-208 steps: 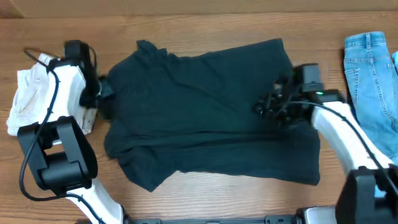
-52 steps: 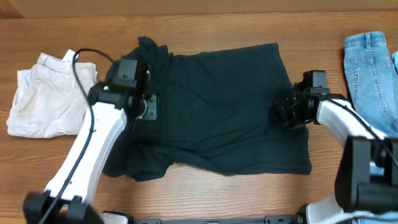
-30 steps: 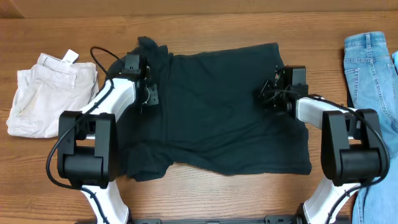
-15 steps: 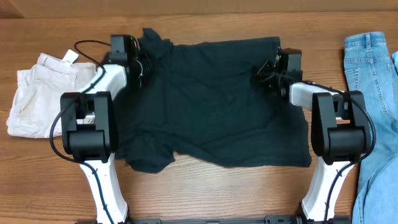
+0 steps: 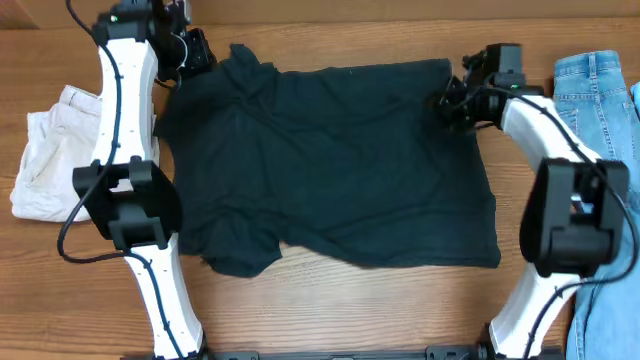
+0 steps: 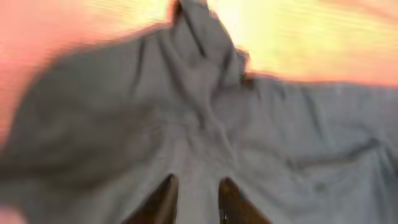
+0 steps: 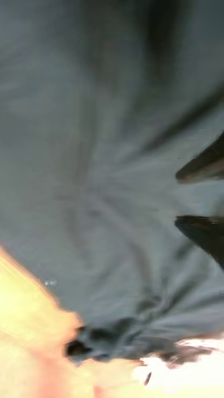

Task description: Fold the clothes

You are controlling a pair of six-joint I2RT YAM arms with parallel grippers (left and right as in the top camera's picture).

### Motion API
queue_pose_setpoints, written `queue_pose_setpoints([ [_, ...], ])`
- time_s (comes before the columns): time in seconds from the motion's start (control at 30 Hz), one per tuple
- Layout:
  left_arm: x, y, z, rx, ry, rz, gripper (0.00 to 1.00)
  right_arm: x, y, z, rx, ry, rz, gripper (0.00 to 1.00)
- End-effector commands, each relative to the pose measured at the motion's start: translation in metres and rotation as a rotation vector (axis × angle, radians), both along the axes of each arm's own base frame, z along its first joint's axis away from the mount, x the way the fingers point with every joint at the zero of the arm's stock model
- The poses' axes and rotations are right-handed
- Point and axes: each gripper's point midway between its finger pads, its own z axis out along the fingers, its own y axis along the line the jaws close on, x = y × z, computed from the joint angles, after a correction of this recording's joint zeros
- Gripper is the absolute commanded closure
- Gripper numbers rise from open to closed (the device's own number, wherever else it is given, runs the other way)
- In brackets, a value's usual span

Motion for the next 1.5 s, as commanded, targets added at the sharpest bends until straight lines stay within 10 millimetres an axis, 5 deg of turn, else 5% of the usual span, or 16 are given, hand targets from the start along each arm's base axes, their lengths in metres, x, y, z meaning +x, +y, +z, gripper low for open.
queue_pose_setpoints([
  [0.0,-0.036,-0.017,0.0,0.055,0.123,-0.071,0.94,-0.028,0.008,0.026,-0.009,0.046,0.062,0.89],
  [0.07,-0.071,-0.02,-0.024,0.181,0.286,-0.098,0.96,-0.064,0.007,0.004,-0.069,0.219,0.061,0.96],
  [0.17,-0.094,-0.035,-0.066,0.279,0.397,-0.16,0.96,-0.088,0.006,-0.029,-0.191,0.317,0.074,0.96],
  [0.3,-0.113,-0.048,-0.134,0.291,0.462,-0.164,0.96,-0.094,0.021,-0.059,-0.202,0.292,0.106,0.96],
  [0.47,-0.123,-0.047,-0.183,0.281,0.453,-0.145,0.96,-0.092,0.022,-0.087,-0.231,0.235,0.075,0.96],
  [0.6,-0.111,-0.041,-0.213,0.282,0.367,-0.066,0.96,-0.08,0.012,-0.121,-0.292,0.215,0.014,0.96],
  [0.73,-0.062,-0.025,-0.217,0.211,0.194,0.092,0.96,-0.048,0.015,-0.135,-0.263,0.11,-0.039,0.96],
  [0.87,-0.017,-0.008,-0.187,0.085,0.072,0.183,0.96,-0.015,0.016,-0.114,-0.246,0.012,-0.066,0.96],
  [1.0,0.026,0.009,-0.125,0.058,-0.058,0.14,0.95,0.002,0.017,-0.089,-0.261,-0.009,-0.037,0.92],
  [1.17,0.048,0.021,-0.024,0.119,-0.175,0.046,0.88,0.008,0.002,-0.029,-0.268,-0.031,-0.03,0.69],
  [1.27,0.027,0.019,0.071,0.148,-0.233,0.0,0.59,-0.006,-0.01,0.042,-0.268,-0.118,-0.003,0.55],
  [1.37,-0.01,0.015,0.124,0.148,-0.237,-0.002,0.45,-0.026,-0.017,0.092,-0.284,-0.178,0.001,0.52],
  [1.47,-0.06,0.018,0.174,0.161,-0.248,0.055,0.49,-0.061,-0.019,0.151,-0.295,-0.253,0.002,0.49],
])
